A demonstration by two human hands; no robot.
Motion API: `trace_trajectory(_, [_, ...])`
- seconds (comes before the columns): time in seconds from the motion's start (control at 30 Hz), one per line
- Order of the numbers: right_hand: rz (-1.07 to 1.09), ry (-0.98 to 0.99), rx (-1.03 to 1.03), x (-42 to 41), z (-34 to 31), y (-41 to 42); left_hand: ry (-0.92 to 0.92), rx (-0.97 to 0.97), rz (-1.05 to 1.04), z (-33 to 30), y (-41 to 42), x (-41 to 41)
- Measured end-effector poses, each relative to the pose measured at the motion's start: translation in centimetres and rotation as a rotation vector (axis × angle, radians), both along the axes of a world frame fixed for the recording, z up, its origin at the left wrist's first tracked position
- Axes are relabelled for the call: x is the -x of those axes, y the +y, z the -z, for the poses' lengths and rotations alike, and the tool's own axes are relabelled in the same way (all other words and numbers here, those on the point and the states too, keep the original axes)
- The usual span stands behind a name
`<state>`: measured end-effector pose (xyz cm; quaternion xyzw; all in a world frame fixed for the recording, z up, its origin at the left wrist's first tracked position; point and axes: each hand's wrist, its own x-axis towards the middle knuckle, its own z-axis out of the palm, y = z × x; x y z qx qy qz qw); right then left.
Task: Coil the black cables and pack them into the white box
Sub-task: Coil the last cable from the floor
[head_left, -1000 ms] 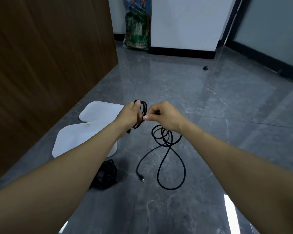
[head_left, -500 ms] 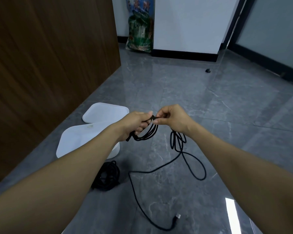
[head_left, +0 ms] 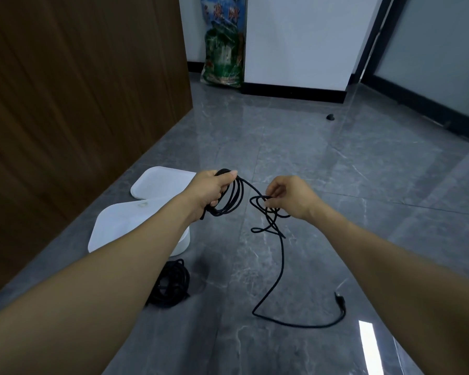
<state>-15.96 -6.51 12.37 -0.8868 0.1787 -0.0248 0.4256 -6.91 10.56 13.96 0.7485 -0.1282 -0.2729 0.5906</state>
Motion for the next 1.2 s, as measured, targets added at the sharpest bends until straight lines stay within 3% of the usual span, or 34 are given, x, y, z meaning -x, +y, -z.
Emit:
trace_trajectory(0.23, [0.027, -0.098, -0.050, 0.7, -0.3, -0.8, -0.024, -0.089, -0.182, 0.3, 0.4, -0.9])
trace_trajectory(0.43, [0.168, -0.185, -0.348, 0.2, 0.0, -0.7, -0.057, -0.154, -0.268, 0.3, 0.9, -1.1])
trace_trajectory(0.6, [0.179, -0.231, -0.403, 0.1, -0.4, 0.0, -0.187, -0.215, -0.178, -0.1, 0.4, -0.4])
trace_trajectory(0.93, [-0.062, -0.212, -0.214, -0.5, -0.8, 1.0, -0.445, -0.440, 0.153, 0.8, 0.0, 0.0])
trace_trajectory(1.2, [-0.112, -0.264, -0.395, -1.0, -1.2, 1.7, -0.692, -0.599, 0.216, 0.8, -0.2, 0.4])
